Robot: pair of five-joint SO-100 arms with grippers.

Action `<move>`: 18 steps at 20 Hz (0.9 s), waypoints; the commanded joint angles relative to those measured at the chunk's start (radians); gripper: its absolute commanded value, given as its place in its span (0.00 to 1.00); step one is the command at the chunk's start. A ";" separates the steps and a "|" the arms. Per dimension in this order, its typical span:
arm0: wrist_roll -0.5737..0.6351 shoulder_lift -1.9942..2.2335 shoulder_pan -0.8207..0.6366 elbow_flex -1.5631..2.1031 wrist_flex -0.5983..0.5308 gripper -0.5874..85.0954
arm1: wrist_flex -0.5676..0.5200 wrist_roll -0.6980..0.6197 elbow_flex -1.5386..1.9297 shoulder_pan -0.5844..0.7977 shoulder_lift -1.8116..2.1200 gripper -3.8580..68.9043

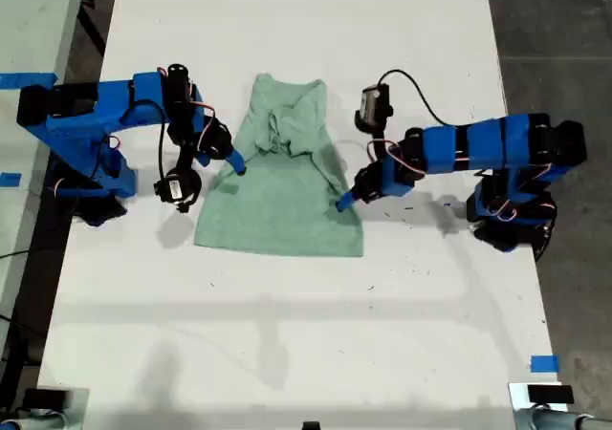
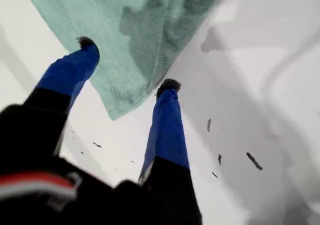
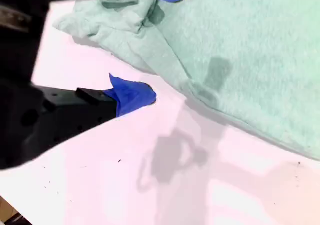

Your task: Fold tshirt

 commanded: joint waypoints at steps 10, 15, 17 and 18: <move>-0.002 0.098 -0.012 0.048 -0.014 0.28 | -0.229 0.049 0.100 -0.005 -0.130 0.03; -0.002 0.094 -0.012 0.048 -0.020 0.27 | -0.034 0.011 0.006 -0.002 -0.035 0.03; 0.000 0.094 -0.012 0.048 -0.028 0.27 | 0.081 0.011 -0.124 -0.015 -0.018 0.03; 0.000 0.092 -0.014 0.048 -0.031 0.27 | 0.120 0.012 -0.206 -0.028 -0.026 0.03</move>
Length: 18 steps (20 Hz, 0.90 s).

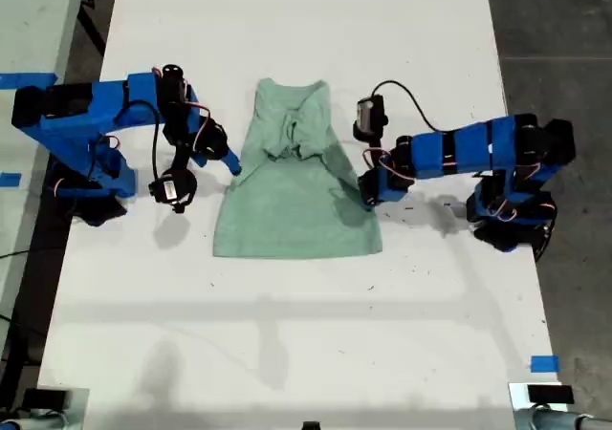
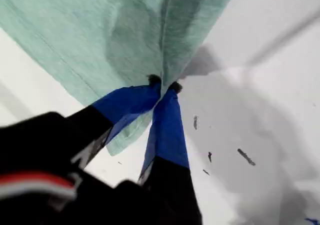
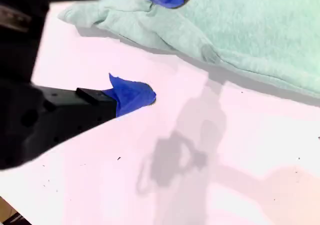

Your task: Fold tshirt

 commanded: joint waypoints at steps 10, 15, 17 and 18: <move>-0.005 0.041 -0.011 -0.017 -0.018 0.27 | -0.044 0.087 -0.568 -0.054 -0.272 0.03; -0.005 0.037 -0.008 -0.029 -0.018 0.26 | -0.209 0.130 -0.621 -0.048 -0.503 0.03; -0.006 0.037 -0.006 -0.029 -0.018 0.26 | -0.227 0.132 -0.635 -0.037 -0.583 0.02; -0.008 0.037 -0.005 -0.028 -0.017 0.26 | -0.224 0.129 -0.644 -0.038 -0.600 0.07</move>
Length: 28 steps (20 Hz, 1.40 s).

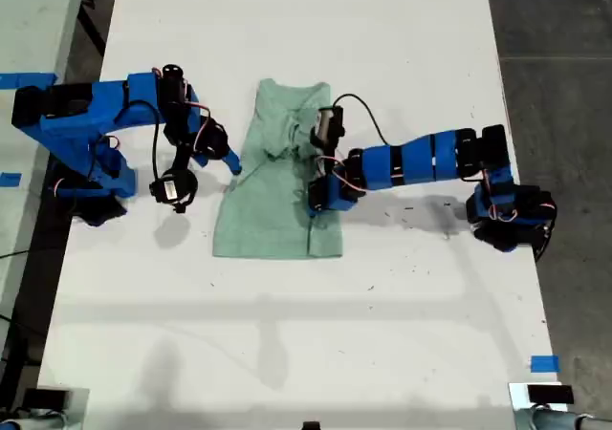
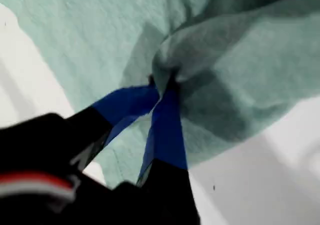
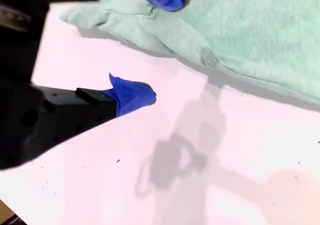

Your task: Fold tshirt

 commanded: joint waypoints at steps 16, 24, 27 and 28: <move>-0.049 0.034 0.060 -0.031 0.000 0.26 | 0.505 -0.055 -0.132 0.009 0.486 0.38; -0.124 0.038 0.083 0.425 -0.443 0.27 | 0.485 -0.063 -0.106 0.011 0.492 0.38; -0.140 0.037 0.066 0.572 -0.594 0.22 | 0.482 -0.064 -0.097 0.012 0.491 0.37; -0.141 0.037 0.060 0.597 -0.627 0.20 | 0.480 -0.066 -0.094 0.014 0.491 0.37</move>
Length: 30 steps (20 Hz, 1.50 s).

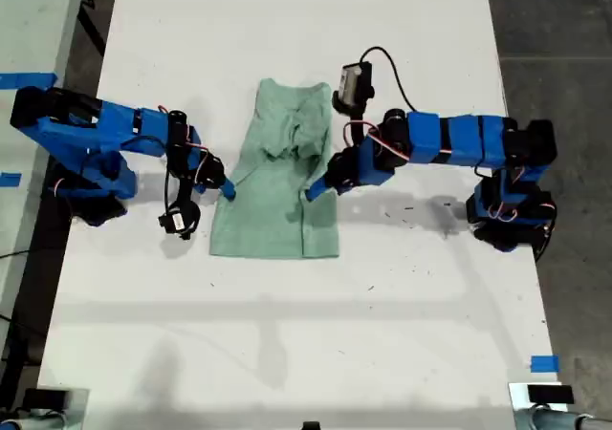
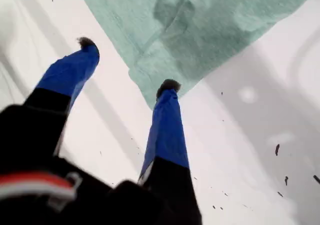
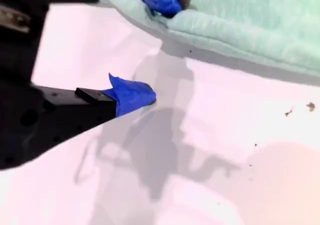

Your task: Fold tshirt

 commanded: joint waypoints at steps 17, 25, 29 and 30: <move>-0.032 0.173 -0.043 -0.255 0.189 0.01 | -0.058 -0.012 0.048 0.023 0.081 0.36; 0.003 -0.195 0.029 -0.561 0.031 0.01 | -0.060 -0.014 0.067 0.034 0.095 0.36; 0.029 -0.499 0.061 -0.859 0.031 0.01 | -0.060 -0.012 0.075 0.035 0.101 0.36; 0.026 -0.552 0.051 -0.871 0.012 0.01 | -0.060 -0.011 0.078 0.035 0.103 0.36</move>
